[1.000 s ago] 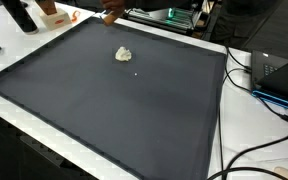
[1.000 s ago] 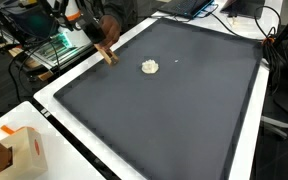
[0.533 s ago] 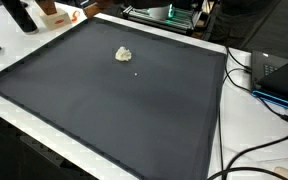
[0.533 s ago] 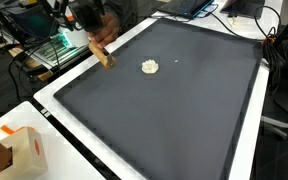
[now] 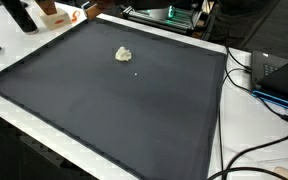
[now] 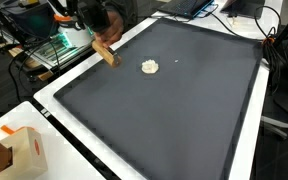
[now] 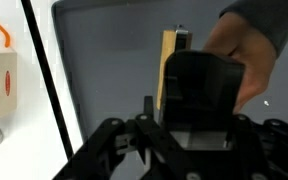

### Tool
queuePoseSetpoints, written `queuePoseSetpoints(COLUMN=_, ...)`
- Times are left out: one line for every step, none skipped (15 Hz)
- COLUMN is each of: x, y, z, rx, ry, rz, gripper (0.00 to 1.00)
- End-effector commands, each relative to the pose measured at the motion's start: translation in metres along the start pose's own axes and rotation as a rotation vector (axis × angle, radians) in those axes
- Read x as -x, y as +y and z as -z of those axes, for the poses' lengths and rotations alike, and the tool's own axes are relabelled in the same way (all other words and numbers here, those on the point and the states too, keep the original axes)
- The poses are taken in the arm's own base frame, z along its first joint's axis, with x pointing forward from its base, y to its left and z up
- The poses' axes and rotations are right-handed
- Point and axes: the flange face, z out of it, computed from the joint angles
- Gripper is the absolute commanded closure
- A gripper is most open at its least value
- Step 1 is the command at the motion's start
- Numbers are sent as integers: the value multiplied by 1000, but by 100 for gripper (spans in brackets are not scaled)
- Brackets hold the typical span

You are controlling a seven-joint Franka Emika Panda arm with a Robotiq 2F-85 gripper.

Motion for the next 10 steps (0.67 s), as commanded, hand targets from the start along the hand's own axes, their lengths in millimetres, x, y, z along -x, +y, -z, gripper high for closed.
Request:
queuePoseSetpoints(x=-2, y=5, z=0, rx=-14, ry=19, rz=27, gripper=72)
queuePoseSetpoints(x=-3, y=5, z=-1, rx=-12, ry=24, rz=35, gripper=76)
queuePoseSetpoints(x=-3, y=6, z=-1, rx=-13, ry=27, rz=43, gripper=76)
queuePoseSetpoints(x=-2, y=0, z=2, rx=0, ry=10, rz=25, gripper=76)
queuePoseSetpoints(x=-2, y=0, z=2, rx=1, ry=9, rz=26, gripper=51)
queuePoseSetpoints(x=-3, y=0, z=1, rx=1, ry=8, rz=27, gripper=51)
queuePoseSetpoints(x=-3, y=-1, z=1, rx=1, ry=7, rz=28, gripper=51)
queuePoseSetpoints(x=-3, y=-1, z=1, rx=1, ry=7, rz=28, gripper=51)
queuePoseSetpoints(x=-3, y=-1, z=1, rx=2, ry=7, rz=28, gripper=51)
queuePoseSetpoints(x=-3, y=-1, z=1, rx=2, ry=7, rz=29, gripper=51)
